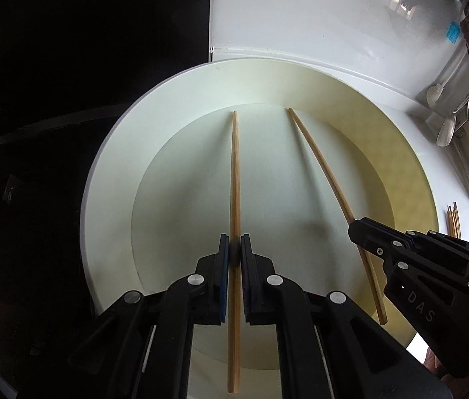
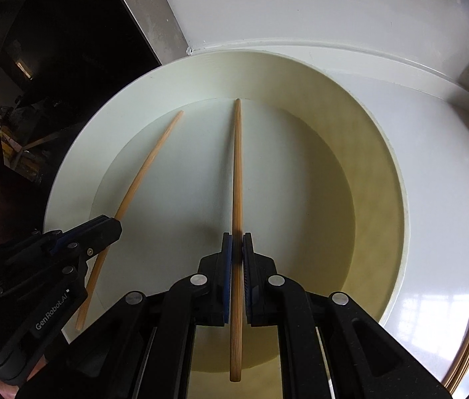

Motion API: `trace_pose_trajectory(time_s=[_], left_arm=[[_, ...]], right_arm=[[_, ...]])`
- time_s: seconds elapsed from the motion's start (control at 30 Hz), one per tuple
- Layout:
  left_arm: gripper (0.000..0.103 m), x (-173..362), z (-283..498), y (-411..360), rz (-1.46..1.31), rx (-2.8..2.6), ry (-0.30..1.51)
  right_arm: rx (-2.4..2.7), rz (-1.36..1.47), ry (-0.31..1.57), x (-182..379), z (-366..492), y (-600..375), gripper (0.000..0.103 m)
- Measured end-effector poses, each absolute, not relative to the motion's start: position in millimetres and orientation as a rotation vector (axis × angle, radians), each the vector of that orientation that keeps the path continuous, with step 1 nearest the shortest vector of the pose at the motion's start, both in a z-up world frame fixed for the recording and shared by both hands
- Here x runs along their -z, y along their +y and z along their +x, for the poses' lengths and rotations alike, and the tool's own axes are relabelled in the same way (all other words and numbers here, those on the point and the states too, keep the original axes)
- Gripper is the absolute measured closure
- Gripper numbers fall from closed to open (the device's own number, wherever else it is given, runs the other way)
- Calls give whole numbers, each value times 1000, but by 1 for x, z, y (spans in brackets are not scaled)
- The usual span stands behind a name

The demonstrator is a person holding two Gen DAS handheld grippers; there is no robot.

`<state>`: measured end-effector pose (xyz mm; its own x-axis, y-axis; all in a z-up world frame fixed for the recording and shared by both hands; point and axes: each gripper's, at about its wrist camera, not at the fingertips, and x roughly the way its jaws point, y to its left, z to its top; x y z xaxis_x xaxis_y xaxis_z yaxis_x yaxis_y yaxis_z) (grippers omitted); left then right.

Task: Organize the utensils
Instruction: 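Carry both chopsticks over the basin and open both tools to drop them, then move both tools back to the chopstick pile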

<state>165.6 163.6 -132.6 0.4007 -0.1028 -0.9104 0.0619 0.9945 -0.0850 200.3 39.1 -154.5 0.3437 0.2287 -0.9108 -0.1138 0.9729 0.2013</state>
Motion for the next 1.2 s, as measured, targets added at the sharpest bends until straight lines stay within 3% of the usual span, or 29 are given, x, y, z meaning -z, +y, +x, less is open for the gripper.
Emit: trace_pose_trajectory(time_s=[0.3,0.47,0.57,0.83,0.97,1.2], left_arm=[[93,141,170,171,-35,106,1182],[55,128,163,177,-30,84,1139],[39,117,156,182,-37,73,1108],[25,93,129,183,-28,58,1054],[23,86,114,177,-10,70,1044],[21,76,92,168,10,94,1032]], right_arm=[[-202,108,1235,158,203,44,96],[-185,110,1210,145,188,35,93],[-174,119,1184,137,178,27,79],[-152,135,1107,107,130,6,60],[-134,137,1090,98,112,-2,52],[-78,168,1099,97,97,-17,48]])
